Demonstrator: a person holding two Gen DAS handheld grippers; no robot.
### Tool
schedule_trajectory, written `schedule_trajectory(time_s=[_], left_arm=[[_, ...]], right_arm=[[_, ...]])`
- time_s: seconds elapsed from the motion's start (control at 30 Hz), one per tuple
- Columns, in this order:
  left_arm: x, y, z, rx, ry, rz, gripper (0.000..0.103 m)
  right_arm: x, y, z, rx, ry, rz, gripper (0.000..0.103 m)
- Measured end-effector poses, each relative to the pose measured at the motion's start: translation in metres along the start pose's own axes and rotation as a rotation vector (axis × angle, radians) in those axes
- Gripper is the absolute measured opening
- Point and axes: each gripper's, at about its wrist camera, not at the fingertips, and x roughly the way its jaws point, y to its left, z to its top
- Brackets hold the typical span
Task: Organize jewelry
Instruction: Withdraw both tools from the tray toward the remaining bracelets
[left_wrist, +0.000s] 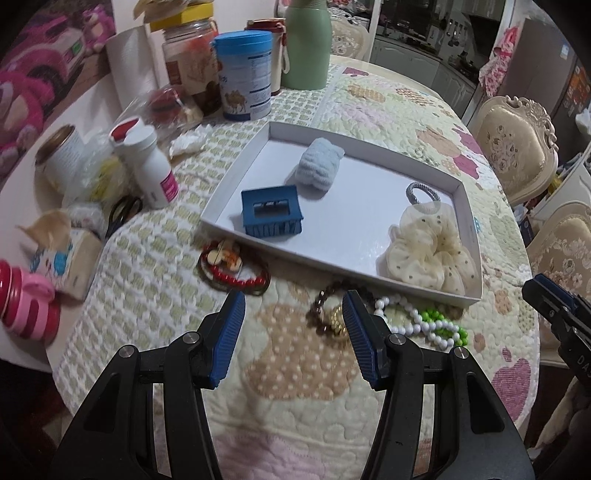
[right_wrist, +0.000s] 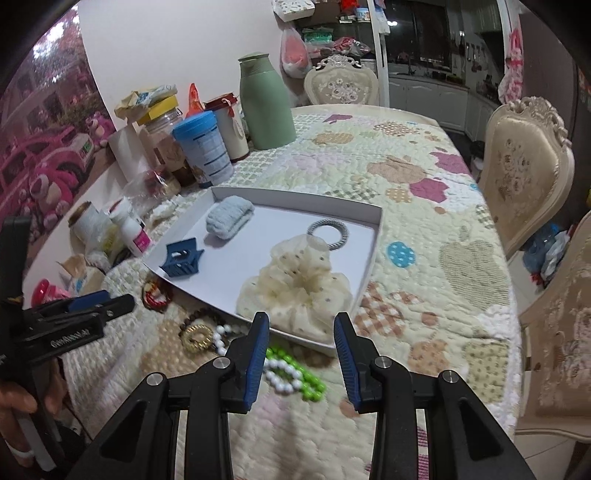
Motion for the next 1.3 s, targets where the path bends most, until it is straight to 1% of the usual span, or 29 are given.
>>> schedule_trajectory(time_s=[0.27, 0.47, 0.6, 0.77, 0.9, 0.97, 1.13, 1.23, 1.3], left_arm=[[-0.008, 0.011, -0.017, -0.040, 0.018, 0.002, 0.055], [-0.014, 0.018, -0.026, -0.060, 0.018, 0.002, 0.055], [-0.015, 0.024, -0.032, -0.082, 0.033, -0.021, 0.055], [-0.011, 0.038, -0.042, -0.123, 0.081, -0.072, 0.055], [-0.004, 0.057, -0.047, -0.157, 0.113, -0.093, 0.055], [0.001, 0.069, -0.049, -0.182, 0.132, -0.090, 0.059], [0.011, 0.091, -0.043, -0.245, 0.149, -0.101, 0.062], [0.017, 0.098, -0.034, -0.267, 0.146, -0.110, 0.067], [0.023, 0.102, -0.027, -0.273, 0.149, -0.109, 0.067]], right_arm=[[-0.011, -0.002, -0.018, -0.055, 0.012, -0.077, 0.035], [-0.012, -0.002, -0.032, -0.063, 0.035, -0.087, 0.035], [-0.013, -0.003, -0.040, -0.065, 0.047, -0.085, 0.035], [-0.013, -0.009, -0.053, -0.044, 0.070, -0.049, 0.035], [-0.007, -0.014, -0.064, -0.023, 0.096, 0.017, 0.035], [-0.005, -0.013, -0.068, -0.022, 0.101, 0.042, 0.035], [0.009, -0.007, -0.069, -0.016, 0.122, 0.107, 0.035], [0.016, 0.001, -0.066, -0.023, 0.131, 0.136, 0.035], [0.020, 0.008, -0.063, -0.036, 0.132, 0.152, 0.035]])
